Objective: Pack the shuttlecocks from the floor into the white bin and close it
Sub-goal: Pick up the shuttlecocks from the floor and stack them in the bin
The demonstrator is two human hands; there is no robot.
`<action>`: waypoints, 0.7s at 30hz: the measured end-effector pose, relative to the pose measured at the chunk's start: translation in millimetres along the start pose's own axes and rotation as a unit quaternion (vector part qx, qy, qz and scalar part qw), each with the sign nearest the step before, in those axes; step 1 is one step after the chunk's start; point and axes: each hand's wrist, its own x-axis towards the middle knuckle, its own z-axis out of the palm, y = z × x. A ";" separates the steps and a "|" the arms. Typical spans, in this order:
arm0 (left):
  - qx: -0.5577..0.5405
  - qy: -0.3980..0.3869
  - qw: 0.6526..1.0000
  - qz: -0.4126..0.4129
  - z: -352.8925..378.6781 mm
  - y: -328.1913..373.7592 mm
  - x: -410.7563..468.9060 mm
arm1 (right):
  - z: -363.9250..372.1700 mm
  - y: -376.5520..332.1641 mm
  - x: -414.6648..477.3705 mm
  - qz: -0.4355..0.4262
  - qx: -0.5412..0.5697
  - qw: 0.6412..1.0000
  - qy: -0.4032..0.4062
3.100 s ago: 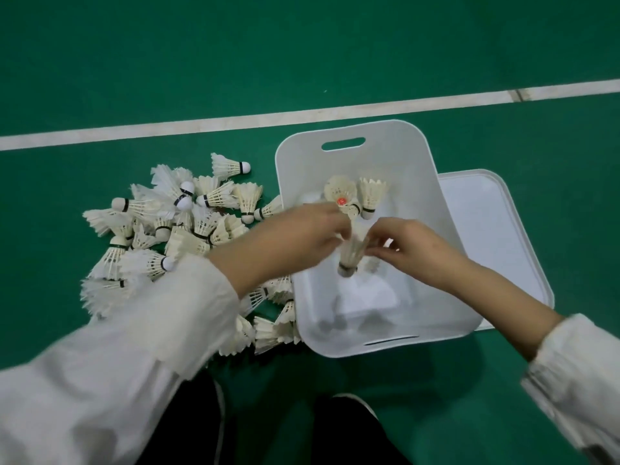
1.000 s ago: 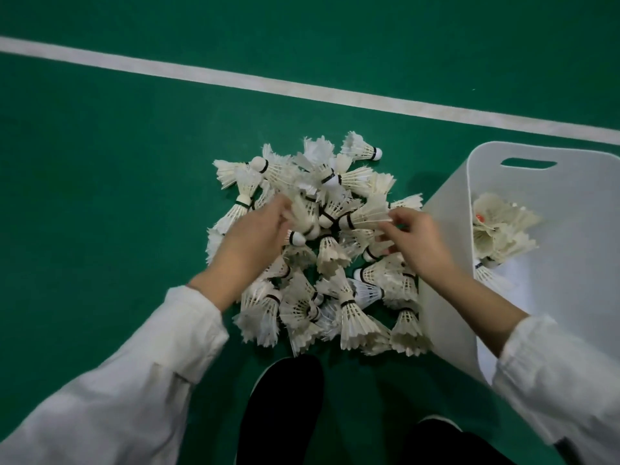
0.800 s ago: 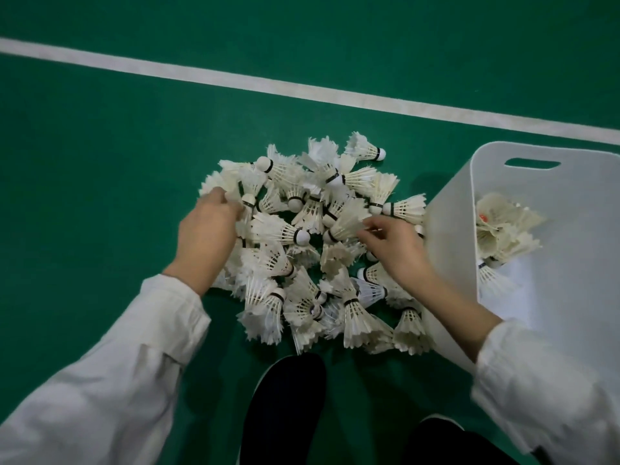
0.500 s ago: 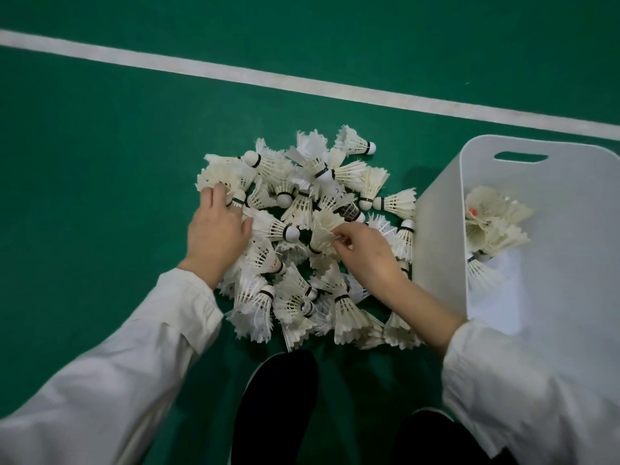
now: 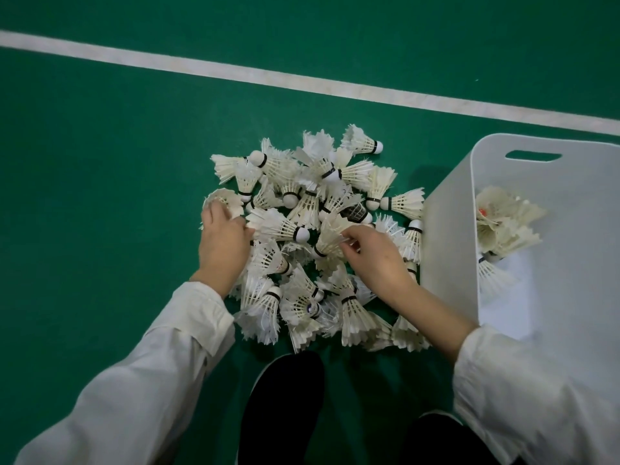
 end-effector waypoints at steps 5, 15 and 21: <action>-0.094 0.013 0.995 -0.007 -10.0 6.1 -2.4 | -1.1 -2.8 0.7 0.002 0.002 1.000 -0.005; -0.030 0.137 0.982 0.130 -55.6 31.3 -17.5 | -15.9 -4.5 -0.5 0.014 -0.011 0.999 0.031; 0.024 0.186 0.965 0.183 -81.9 43.7 -24.5 | -42.1 -8.7 0.9 -0.019 -0.013 0.997 0.068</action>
